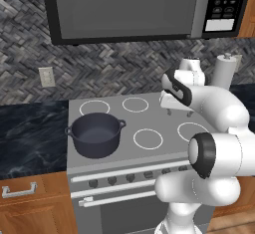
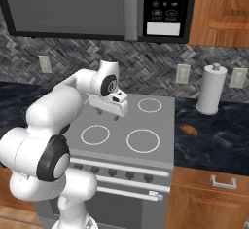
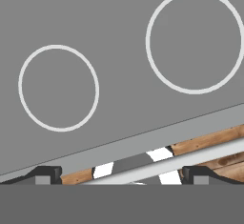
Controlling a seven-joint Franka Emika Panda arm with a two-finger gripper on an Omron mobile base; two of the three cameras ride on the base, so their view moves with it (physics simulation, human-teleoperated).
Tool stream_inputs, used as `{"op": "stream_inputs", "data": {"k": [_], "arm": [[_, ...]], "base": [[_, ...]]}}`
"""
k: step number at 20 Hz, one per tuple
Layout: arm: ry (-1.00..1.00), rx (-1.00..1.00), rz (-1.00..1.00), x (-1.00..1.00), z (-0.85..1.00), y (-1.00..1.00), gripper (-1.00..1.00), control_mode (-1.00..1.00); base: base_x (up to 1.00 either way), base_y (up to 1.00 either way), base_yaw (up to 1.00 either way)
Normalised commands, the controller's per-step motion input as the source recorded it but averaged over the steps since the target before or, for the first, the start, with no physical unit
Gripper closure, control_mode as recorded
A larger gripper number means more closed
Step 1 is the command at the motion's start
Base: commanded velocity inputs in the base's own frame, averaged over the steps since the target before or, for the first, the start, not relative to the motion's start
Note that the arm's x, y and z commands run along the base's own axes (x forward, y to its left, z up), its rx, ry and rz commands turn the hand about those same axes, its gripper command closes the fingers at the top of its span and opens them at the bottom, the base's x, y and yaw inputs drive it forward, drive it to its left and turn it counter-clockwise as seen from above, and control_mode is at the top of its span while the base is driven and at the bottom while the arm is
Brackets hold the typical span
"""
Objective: Turn on the burner for the pot on the stove. Wait thirty seconds for the pot to heat up. Then add the potato to the pot.
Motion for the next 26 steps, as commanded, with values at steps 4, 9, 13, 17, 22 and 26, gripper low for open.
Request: {"op": "stream_inputs", "data": {"k": [4,9,13,17,22,26], "arm": [[0.0,0.0,0.0,0.0,0.0,0.0,-1.0,-1.0],[0.0,0.0,0.0,0.0,0.0,0.0,-1.0,-1.0],[0.0,0.0,0.0,0.0,0.0,0.0,-1.0,-1.0],[0.0,0.0,0.0,0.0,0.0,0.0,-1.0,-1.0],[0.0,0.0,0.0,0.0,0.0,0.0,-1.0,-1.0],[0.0,0.0,0.0,0.0,0.0,0.0,-1.0,-1.0]], "base": [[0.0,0.0,0.0],[0.0,0.0,0.0],[0.0,0.0,0.0],[0.0,0.0,0.0],[0.0,0.0,0.0],[0.0,0.0,0.0]]}}
